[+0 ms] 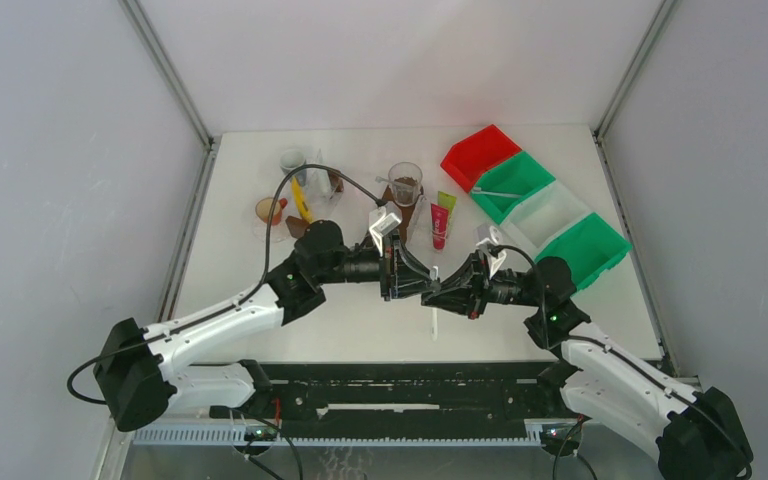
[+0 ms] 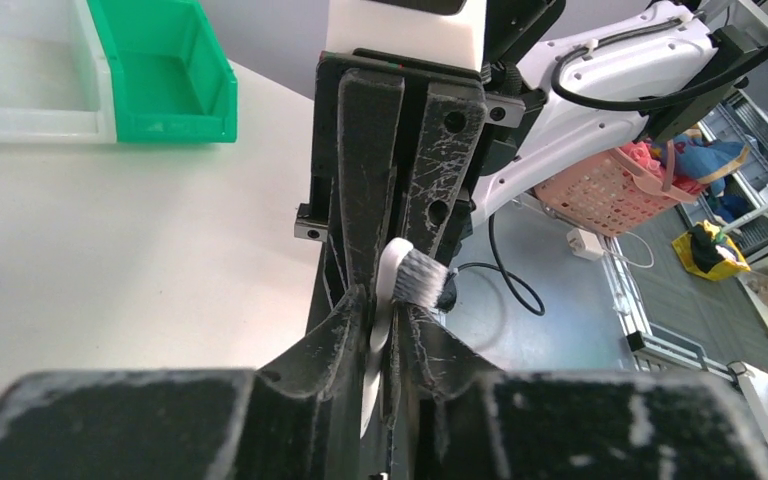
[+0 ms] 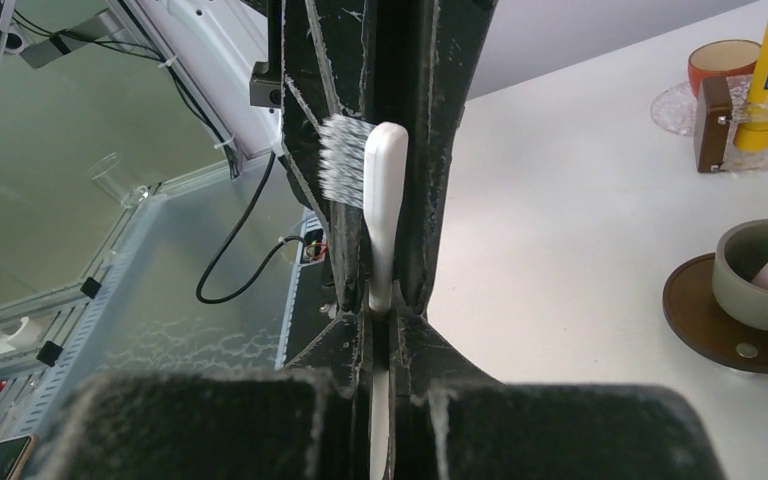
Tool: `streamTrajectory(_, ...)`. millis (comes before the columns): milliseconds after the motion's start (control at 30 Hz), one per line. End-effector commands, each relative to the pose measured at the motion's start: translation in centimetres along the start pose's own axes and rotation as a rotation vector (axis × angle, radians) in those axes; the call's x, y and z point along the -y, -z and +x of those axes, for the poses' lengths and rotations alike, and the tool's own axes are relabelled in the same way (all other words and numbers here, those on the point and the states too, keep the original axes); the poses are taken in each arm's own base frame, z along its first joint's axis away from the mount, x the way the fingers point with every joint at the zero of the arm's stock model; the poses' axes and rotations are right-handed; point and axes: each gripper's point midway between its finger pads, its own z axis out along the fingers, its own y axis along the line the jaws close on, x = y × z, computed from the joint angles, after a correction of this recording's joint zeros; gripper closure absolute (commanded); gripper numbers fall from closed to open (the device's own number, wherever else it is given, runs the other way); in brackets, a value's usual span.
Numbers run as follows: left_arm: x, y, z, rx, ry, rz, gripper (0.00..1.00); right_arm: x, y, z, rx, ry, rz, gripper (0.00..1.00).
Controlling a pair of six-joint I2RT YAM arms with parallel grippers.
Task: Prepare toiletry sets of a toothbrush and toothpaste on the tray
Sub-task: Pick up the toothbrush from the storage box, then place the toothbrush in the cup.
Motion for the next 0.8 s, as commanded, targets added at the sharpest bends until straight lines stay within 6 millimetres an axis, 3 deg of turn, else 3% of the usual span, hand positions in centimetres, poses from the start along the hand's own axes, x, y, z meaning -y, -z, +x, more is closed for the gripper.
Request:
streamTrajectory(0,2.7,-0.3,-3.9,0.086,-0.091,0.087,0.81,-1.2,-0.5,-2.4,0.040,0.077,-0.045,1.00)
streamTrajectory(100,3.0,-0.3,-3.9,0.089,-0.092,0.095,0.97,-1.3,-0.5,-2.4,0.039,0.078,-0.047,1.00)
streamTrajectory(267,3.4,0.0,-3.8,0.097,-0.103,0.109,1.00,-1.3,-0.5,-2.4,0.039,0.077,-0.046,0.99)
streamTrajectory(567,2.4,1.4,-4.3,0.167,-0.133,0.027,1.00,-1.0,-0.4,-2.4,0.046,0.073,-0.012,0.43)
streamTrajectory(700,0.8,3.0,-4.6,0.207,-0.122,-0.049,1.00,-1.1,0.1,-2.9,0.058,0.087,0.006,0.15)
streamTrajectory(767,-0.3,4.2,-4.8,0.226,-0.121,-0.105,1.00,-1.3,0.5,-3.2,0.067,0.097,0.015,0.09)
